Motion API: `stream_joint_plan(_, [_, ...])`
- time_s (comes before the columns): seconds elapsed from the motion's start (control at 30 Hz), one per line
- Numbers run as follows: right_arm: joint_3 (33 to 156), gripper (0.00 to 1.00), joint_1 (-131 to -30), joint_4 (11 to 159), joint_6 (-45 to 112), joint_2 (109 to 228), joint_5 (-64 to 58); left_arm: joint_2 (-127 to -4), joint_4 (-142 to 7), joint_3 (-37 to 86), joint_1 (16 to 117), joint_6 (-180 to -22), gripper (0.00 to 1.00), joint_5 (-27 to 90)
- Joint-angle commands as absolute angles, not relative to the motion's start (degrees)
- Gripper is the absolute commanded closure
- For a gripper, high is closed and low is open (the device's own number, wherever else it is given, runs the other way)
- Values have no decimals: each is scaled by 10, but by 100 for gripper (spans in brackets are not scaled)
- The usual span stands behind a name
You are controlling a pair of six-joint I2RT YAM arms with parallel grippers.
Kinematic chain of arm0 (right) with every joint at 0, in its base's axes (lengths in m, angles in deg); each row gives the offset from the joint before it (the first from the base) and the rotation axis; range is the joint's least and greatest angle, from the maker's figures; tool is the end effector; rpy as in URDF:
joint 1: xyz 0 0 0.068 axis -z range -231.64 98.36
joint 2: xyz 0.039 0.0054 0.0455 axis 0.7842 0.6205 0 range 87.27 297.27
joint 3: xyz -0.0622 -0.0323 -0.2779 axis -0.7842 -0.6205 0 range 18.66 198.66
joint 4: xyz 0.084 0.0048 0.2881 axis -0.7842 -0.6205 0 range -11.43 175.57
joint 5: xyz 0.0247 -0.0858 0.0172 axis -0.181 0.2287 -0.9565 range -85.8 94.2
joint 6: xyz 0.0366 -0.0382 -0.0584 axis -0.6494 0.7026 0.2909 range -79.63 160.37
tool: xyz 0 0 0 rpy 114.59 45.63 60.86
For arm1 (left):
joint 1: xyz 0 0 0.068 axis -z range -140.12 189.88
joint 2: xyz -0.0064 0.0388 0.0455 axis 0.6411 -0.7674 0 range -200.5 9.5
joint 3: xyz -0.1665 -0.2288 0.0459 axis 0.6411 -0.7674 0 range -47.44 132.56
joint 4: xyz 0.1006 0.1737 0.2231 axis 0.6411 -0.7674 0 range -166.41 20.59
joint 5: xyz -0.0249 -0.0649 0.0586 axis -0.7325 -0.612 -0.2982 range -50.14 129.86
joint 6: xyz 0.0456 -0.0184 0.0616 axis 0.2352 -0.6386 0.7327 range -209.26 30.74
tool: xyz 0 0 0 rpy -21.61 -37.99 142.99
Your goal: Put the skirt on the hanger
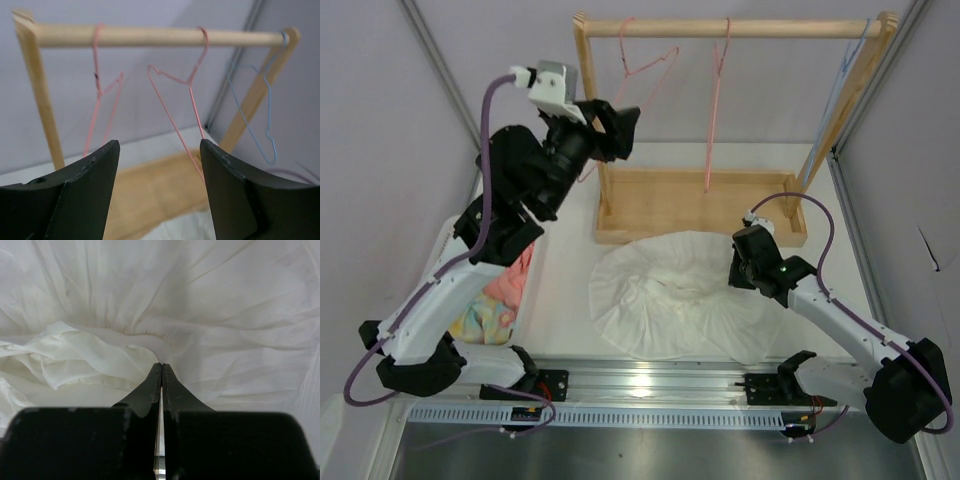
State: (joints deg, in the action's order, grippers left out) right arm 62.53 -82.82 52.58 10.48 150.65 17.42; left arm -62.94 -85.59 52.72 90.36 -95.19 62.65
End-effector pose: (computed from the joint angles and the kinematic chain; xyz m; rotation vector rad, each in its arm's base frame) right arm 0.2389 0.1267 0.2125 0.0693 2.4607 0.1787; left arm 0.2077 -0.2108 0.5922 0.2059 1.3919 -0.5482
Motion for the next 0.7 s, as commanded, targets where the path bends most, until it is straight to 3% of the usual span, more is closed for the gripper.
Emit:
stream_joint_plan(0.0, [625, 100, -830, 544, 114, 1511, 170, -704, -879, 610, 859, -923, 28, 640])
stream_joint_plan(0.27, [627, 100, -830, 545, 119, 1512, 168, -819, -887, 725, 770, -934, 30, 567])
stream_joint_plan(0.67, [636, 100, -819, 540, 126, 1508, 159, -902, -849, 752, 727, -932, 31, 531])
